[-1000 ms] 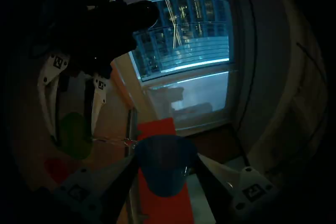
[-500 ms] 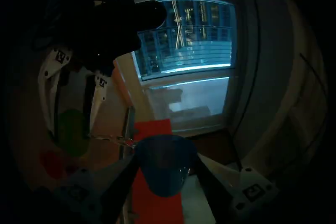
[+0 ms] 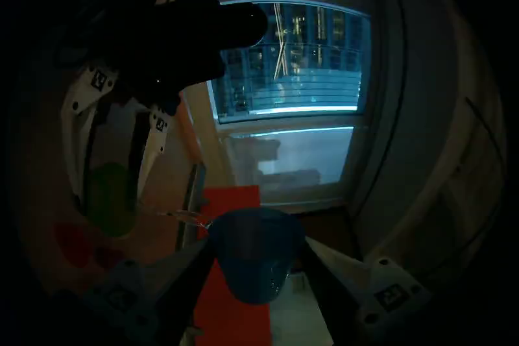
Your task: Pour water
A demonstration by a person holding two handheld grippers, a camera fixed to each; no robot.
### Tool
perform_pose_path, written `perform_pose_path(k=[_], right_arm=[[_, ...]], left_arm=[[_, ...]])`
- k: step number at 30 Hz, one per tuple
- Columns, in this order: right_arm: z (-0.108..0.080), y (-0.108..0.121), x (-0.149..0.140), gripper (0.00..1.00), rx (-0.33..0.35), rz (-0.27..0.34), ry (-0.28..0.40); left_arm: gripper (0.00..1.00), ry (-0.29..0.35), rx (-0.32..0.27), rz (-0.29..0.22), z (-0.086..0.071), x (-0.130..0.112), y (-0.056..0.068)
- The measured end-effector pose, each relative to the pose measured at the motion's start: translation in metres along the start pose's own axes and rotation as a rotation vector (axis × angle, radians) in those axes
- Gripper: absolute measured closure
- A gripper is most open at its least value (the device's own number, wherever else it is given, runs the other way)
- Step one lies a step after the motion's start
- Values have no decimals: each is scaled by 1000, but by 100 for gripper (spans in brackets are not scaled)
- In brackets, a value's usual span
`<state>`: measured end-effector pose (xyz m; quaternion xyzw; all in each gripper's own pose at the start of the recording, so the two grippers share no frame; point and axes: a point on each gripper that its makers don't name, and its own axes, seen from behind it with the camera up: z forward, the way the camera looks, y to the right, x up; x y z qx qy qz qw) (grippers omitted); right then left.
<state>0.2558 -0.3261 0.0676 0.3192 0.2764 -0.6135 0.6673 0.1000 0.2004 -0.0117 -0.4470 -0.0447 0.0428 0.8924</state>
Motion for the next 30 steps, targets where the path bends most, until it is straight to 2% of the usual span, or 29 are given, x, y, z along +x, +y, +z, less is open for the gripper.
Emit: perform_pose_path(k=[13,30], right_arm=[[-1,1,10,10,-16,-62,8],[-2,1,14,10,-26,-99,15]], left_arm=[[12,3,-2,2,1,2,1],[12,7,2,-1,0,3,-1]])
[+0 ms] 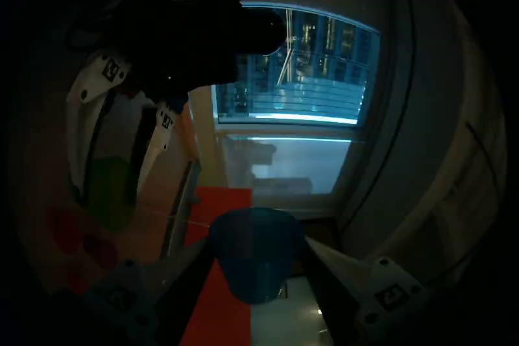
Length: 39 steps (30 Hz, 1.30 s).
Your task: Pour water
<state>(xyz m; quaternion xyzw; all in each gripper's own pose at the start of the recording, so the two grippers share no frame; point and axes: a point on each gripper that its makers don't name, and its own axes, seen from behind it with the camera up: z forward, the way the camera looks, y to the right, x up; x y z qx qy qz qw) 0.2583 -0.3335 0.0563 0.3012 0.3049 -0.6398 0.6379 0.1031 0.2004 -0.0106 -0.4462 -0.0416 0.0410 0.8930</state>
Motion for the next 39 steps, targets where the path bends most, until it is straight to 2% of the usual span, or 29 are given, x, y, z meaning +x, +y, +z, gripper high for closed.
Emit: perform_pose_path(k=[15,21,27,39], right_arm=[[-9,6,3,10,-4,56,8],[-14,8,0,11,1,143,11],[-20,6,-1,11,19,315,15],[-29,-1,14,11,90,782,31]], left_arm=[[12,4,1,5,0,3,1],[12,6,4,7,0,5,1],[12,7,6,11,0,6,1],[12,7,10,15,-2,7,-2]])
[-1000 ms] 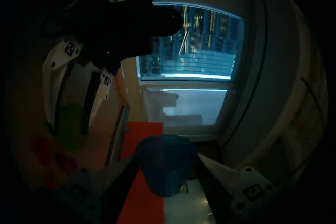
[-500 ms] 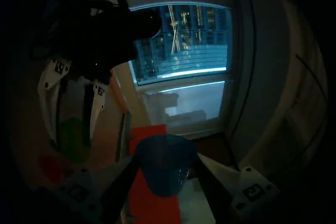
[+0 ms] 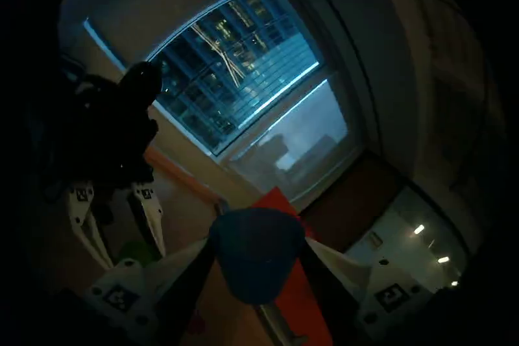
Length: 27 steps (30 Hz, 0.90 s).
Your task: Pour water
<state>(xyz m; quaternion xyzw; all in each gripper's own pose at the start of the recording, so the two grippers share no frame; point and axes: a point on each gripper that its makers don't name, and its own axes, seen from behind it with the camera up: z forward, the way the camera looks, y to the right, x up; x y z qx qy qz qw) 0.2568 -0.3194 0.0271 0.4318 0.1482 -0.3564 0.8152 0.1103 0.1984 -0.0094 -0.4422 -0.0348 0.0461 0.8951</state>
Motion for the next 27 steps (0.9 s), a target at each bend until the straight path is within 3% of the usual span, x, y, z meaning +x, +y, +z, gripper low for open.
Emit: perform_pose_path(k=[10,16,21,27], right_arm=[[-2,-13,9,11,67,404,11],[-2,-20,14,11,114,574,22],[-3,-21,22,11,135,642,38],[-4,-24,19,11,130,635,23]], left_arm=[[12,1,3,1,1,1,-1],[12,0,5,2,1,1,-3],[12,1,8,1,0,0,-4],[12,-1,14,2,-1,0,-6]])
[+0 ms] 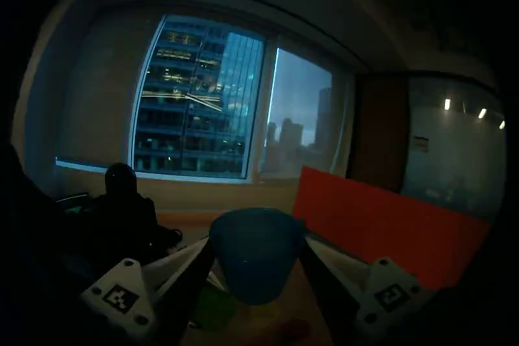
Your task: Pour water
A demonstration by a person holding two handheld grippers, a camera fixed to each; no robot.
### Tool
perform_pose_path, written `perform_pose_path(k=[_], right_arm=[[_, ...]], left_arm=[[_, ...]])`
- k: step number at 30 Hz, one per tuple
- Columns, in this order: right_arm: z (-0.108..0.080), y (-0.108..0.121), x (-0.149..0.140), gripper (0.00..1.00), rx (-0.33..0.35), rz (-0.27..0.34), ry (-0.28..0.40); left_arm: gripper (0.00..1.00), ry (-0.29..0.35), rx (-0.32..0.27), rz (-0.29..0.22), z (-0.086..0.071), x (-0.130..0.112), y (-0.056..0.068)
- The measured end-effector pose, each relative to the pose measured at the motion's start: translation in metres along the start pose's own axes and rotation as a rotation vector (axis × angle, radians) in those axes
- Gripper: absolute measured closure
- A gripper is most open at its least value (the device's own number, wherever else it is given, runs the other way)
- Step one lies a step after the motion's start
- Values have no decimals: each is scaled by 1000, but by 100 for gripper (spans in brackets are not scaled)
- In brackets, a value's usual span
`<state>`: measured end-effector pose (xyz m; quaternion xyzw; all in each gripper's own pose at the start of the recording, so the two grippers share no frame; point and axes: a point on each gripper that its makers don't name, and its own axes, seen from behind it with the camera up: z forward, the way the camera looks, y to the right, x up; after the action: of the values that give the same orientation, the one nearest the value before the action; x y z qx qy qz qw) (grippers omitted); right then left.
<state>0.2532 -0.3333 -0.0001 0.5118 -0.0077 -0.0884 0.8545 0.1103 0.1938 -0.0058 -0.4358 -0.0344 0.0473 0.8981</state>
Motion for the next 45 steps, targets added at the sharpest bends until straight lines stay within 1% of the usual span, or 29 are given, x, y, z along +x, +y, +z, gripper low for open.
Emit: perform_pose_path(k=[9,15,30,40,45], right_arm=[[-12,5,-15,11,-9,7,-24],[-25,15,-23,11,-34,9,-34],[-62,40,-44,11,-100,38,-50],[-88,56,-57,10,-144,59,-52],[-97,64,-67,10,-165,67,-62]], left_arm=[[12,-7,12,1,-3,-4,-4],[12,-12,24,-4,-5,-6,-8],[12,-38,53,6,-9,-14,-16],[12,-53,63,10,-10,-19,-18],[12,-62,64,10,-10,-21,-19]])
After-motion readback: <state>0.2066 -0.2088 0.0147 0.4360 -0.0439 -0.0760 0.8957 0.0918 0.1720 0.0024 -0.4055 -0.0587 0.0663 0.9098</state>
